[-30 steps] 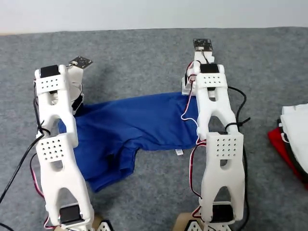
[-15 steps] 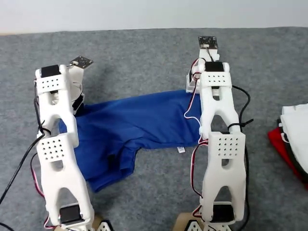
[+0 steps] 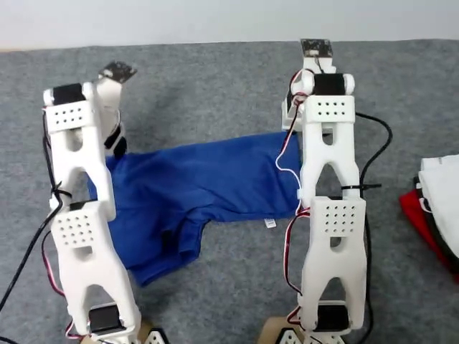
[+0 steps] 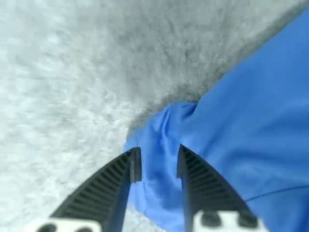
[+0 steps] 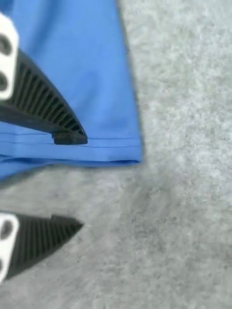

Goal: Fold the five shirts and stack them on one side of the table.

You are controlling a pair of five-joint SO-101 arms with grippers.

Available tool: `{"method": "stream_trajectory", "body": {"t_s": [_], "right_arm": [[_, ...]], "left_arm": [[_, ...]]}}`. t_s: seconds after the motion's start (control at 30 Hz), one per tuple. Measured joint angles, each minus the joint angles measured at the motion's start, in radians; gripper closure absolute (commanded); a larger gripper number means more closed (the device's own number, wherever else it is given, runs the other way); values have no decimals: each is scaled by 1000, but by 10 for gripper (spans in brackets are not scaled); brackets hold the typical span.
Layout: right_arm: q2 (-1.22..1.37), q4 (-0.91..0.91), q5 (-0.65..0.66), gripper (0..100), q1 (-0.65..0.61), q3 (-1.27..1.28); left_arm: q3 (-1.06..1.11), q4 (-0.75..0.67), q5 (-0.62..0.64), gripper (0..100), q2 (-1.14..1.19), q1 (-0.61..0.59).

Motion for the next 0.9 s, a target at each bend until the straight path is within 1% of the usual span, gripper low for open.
{"method": "stream_trajectory", "body": {"t_s": [0.1, 0.3, 0.4, 0.47, 0.57, 0.7, 0.8, 0.9], "right_arm": [[0, 23, 0, 888, -12, -38], [0, 28, 0, 994, -8, -51], [-2, 28, 0, 989, -9, -48], [-25, 28, 0, 990, -11, -9], [-112, 28, 0, 990, -14, 126], [-264, 28, 2, 990, -40, 387], [-351, 28, 52, 990, -55, 575], [-387, 28, 114, 990, -78, 718]], "left_arm": [[38, 0, 3, 863, -87, 23], [226, 2, 5, 877, -267, 75], [367, 2, 5, 942, -384, 80], [470, 2, 5, 965, -462, 80], [629, 2, 6, 971, -569, 83], [845, 0, 9, 972, -701, 86], [991, 0, 11, 972, -787, 107], [1108, 0, 11, 972, -853, 129]]}}
